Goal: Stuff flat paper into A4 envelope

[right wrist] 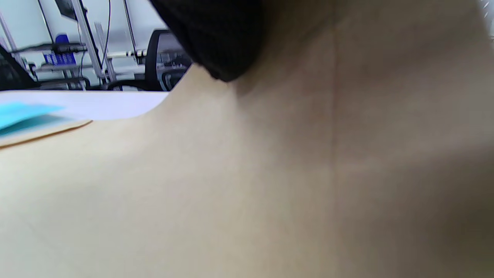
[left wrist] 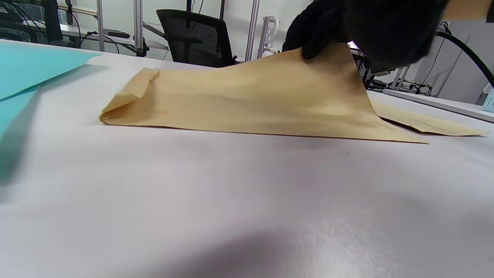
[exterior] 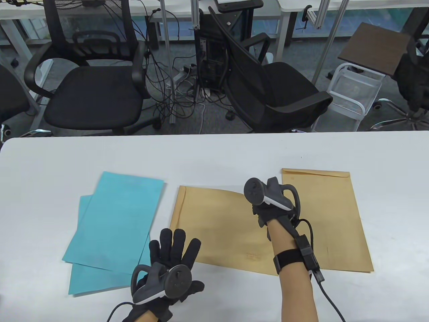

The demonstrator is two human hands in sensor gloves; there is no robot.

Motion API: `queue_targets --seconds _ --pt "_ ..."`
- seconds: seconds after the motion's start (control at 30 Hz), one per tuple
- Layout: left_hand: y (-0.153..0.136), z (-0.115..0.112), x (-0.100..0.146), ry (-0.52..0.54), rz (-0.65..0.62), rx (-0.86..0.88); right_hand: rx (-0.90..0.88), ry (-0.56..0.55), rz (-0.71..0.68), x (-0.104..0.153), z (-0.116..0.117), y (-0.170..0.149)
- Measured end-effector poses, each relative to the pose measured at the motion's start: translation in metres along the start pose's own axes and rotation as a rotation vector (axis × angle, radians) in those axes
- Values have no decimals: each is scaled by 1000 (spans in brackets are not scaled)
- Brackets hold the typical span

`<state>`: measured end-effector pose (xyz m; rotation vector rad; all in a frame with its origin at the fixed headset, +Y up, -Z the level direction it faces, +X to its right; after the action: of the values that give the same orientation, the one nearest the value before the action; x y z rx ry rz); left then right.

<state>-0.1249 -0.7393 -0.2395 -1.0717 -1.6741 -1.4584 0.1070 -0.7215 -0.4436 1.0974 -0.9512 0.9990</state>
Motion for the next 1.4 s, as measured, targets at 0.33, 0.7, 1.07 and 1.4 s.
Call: queue_targets --seconds 0.33,0.7,1.07,1.4 --pt "-3 -1 -1 -18 17 -11 7 5 3 -28 20 -15" --pt "-8 -12 -7 -70 38 2 -144 -74 -67 16 4 -23" --pt "-1 -17 -10 -99 32 7 -227 306 -145 141 95 26" --pt "-8 -22 -12 -127 48 52 -133 396 -148 140 134 40"
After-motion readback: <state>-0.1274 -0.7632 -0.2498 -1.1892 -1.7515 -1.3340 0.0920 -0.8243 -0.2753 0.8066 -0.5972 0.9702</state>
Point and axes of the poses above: the tracker on the back of each hand, its own y axis roughly to the thumb side, its own x axis roughly from the fingertips to the wrist, z = x × y, the point moved 4 cm from there along -x, roughly from the wrist to the fingertips, and after that the axes turned 6 degrees about -x, right-handed, at the moved point
